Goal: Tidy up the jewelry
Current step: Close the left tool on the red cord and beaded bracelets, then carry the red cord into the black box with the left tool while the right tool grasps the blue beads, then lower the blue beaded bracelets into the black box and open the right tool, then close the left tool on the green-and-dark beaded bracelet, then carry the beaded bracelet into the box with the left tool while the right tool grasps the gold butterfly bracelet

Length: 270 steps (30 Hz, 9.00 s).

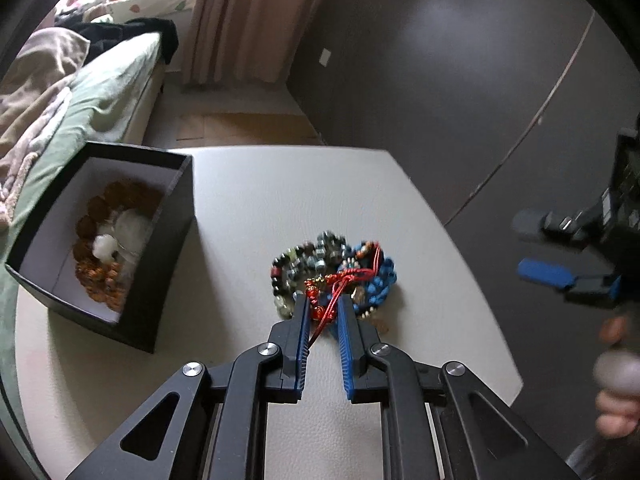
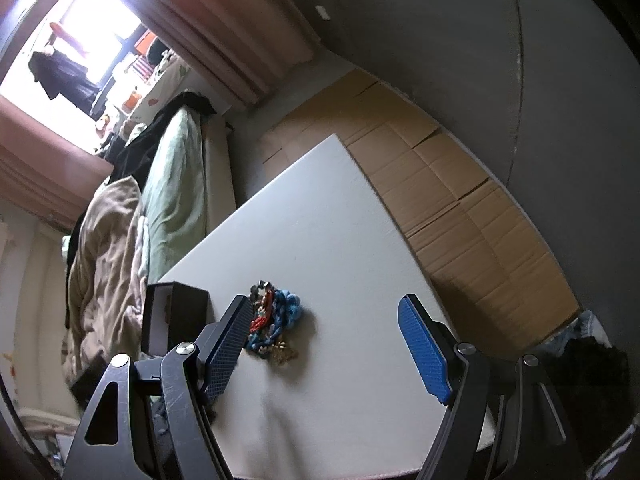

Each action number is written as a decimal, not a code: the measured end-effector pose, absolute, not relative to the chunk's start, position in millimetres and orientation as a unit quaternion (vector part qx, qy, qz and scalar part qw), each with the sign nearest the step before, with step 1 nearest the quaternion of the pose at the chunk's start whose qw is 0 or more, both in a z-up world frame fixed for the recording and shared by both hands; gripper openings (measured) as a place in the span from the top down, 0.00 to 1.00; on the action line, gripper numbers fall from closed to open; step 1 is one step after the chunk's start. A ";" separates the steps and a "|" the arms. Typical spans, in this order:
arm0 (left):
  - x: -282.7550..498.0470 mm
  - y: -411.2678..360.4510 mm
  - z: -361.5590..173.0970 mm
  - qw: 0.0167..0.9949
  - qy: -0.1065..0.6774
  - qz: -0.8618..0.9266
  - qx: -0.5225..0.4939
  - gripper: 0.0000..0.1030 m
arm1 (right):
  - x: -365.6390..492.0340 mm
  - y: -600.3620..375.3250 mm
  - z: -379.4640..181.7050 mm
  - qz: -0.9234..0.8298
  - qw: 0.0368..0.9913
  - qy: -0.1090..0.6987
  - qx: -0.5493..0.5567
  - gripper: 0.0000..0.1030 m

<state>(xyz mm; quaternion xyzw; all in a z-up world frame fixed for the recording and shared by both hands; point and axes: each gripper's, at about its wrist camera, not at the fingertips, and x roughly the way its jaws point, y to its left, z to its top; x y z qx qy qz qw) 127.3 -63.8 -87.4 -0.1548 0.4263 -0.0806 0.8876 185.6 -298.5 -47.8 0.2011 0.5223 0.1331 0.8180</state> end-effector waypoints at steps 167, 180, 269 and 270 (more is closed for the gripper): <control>178.8 -76.3 -123.7 0.876 0.464 -0.054 -0.115 0.83 | 212.8 -286.4 -46.4 0.143 0.813 0.520 0.221 0.30; 153.7 -78.0 -98.9 0.890 0.436 -0.054 -0.121 0.83 | 199.3 -292.9 -41.0 0.150 0.815 0.518 0.211 0.30; 89.7 97.1 -22.1 0.900 0.296 0.046 -0.316 0.23 | 174.6 -136.5 -50.2 0.302 0.808 0.486 0.143 0.86; 88.9 99.0 -22.6 0.900 0.296 0.047 -0.318 0.23 | 173.2 -133.4 -48.3 0.309 0.807 0.482 0.147 0.86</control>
